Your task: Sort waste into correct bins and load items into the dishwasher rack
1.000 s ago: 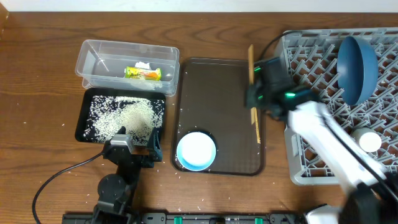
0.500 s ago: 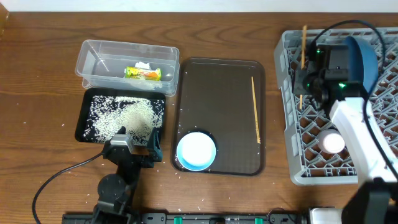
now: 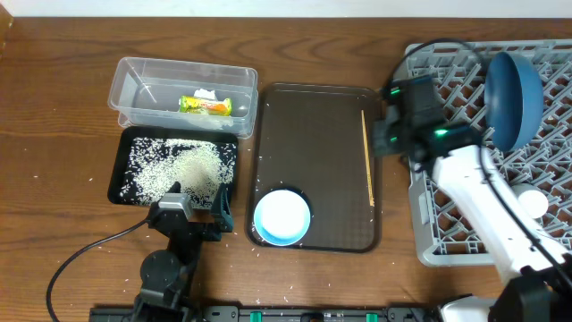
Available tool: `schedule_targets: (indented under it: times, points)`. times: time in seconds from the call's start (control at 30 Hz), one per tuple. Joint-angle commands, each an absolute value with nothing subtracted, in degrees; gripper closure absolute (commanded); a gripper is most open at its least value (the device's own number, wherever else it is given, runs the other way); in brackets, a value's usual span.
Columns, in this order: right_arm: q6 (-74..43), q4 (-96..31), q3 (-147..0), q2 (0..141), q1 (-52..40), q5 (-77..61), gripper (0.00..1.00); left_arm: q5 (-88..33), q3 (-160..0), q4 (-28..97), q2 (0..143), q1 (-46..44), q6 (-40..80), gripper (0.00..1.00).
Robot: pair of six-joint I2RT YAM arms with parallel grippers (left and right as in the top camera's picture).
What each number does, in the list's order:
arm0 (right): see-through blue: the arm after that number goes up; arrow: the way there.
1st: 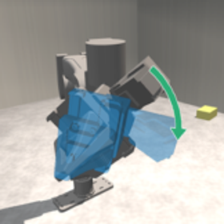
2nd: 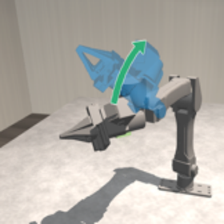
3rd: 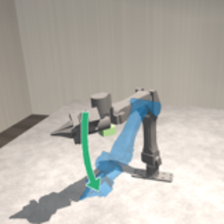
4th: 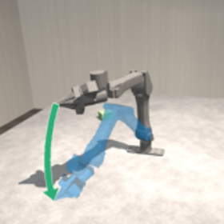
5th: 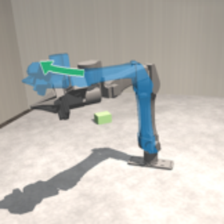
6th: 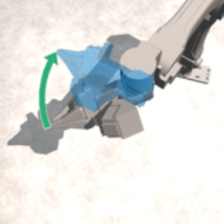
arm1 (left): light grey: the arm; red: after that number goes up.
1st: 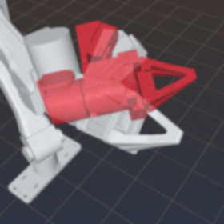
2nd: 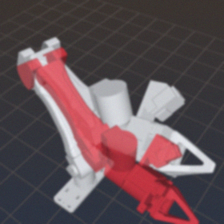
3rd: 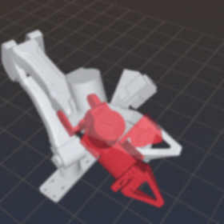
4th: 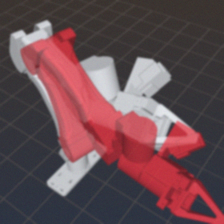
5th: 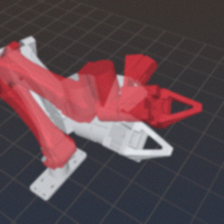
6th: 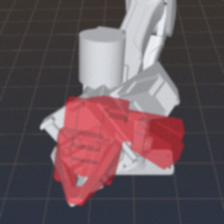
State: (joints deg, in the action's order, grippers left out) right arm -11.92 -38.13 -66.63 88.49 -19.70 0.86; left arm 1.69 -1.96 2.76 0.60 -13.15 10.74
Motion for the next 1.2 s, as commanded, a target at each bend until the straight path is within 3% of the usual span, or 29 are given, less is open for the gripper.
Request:
schedule_targets:
  times: [0.0,0.13,0.33,0.43,0.63,0.87,1.17]
  points:
    - [-21.43,-38.20,-66.46,93.06,-23.90,8.71,0.56,2.00,-0.23,3.92,0.23,-12.82,11.42,0.04]
    - [-26.74,-35.83,-66.46,99.81,-25.26,17.15,0.55,2.00,-0.23,3.92,0.23,-12.82,11.42,0.04]
    - [-26.72,-30.48,-66.46,107.92,-23.83,14.92,0.59,2.00,-0.23,3.92,0.23,-12.82,11.42,0.04]
    - [-26.55,-29.98,-66.46,110.59,-23.62,11.46,0.68,2.00,-0.23,3.92,0.23,-12.82,11.42,0.04]
    - [-26.55,-31.92,-66.48,112.90,-23.64,7.44,0.99,2.00,-0.23,3.92,0.23,-12.82,11.42,0.04]
    - [-20.38,-34.13,-66.74,102.61,-23.22,7.46,0.99,2.00,-0.23,3.92,0.23,-12.82,11.42,0.04]
    - [-1.10,-36.21,-66.74,82.17,-14.90,7.31,0.99,2.00,-0.23,3.92,0.23,-12.82,11.42,0.04]
